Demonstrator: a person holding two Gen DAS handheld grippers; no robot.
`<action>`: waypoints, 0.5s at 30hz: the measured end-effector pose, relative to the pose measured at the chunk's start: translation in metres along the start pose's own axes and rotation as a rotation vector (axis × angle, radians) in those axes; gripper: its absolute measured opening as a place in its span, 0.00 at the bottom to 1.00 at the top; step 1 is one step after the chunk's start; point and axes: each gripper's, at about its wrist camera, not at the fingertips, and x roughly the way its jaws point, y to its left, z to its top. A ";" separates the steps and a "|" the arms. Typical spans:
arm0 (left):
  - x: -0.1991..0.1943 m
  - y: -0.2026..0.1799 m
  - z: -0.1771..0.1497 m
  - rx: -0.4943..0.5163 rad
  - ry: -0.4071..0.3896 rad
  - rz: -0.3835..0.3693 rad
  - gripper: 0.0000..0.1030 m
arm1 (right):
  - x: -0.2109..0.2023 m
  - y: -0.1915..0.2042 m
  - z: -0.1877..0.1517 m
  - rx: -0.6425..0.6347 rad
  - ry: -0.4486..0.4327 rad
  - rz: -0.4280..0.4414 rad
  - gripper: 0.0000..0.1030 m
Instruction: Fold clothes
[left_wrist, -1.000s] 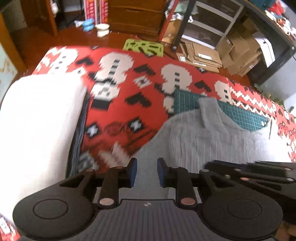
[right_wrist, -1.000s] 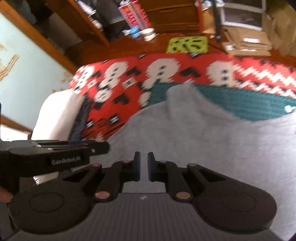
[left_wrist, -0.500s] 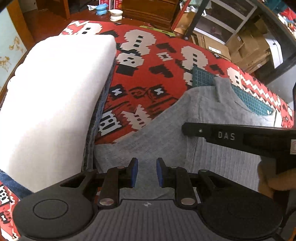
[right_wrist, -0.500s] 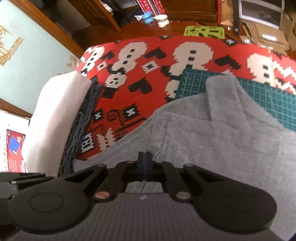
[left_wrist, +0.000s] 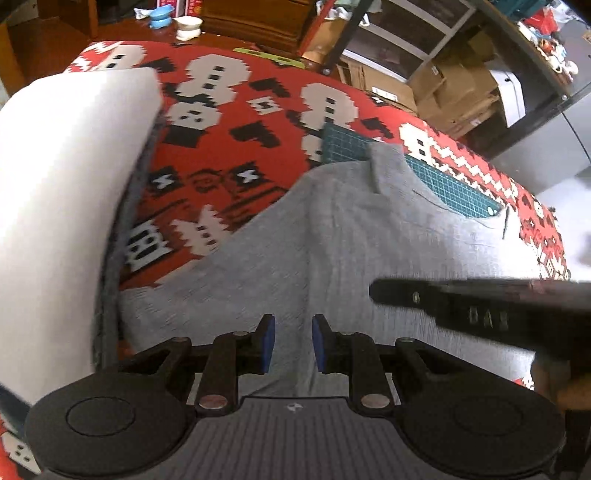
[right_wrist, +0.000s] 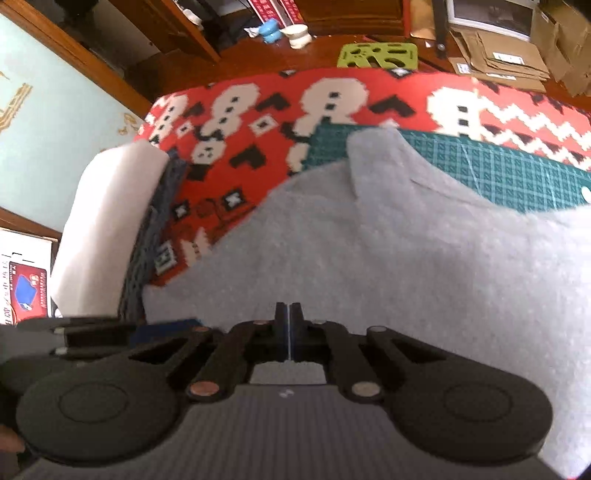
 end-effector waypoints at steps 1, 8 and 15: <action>0.003 -0.001 0.001 -0.001 -0.004 -0.002 0.20 | -0.001 -0.001 -0.002 0.003 -0.001 0.001 0.01; 0.016 -0.002 0.012 -0.023 -0.001 -0.022 0.01 | 0.002 0.004 0.003 0.011 -0.023 0.023 0.01; 0.015 0.002 0.009 -0.021 -0.009 0.011 0.01 | 0.023 0.013 0.013 -0.012 -0.011 0.045 0.01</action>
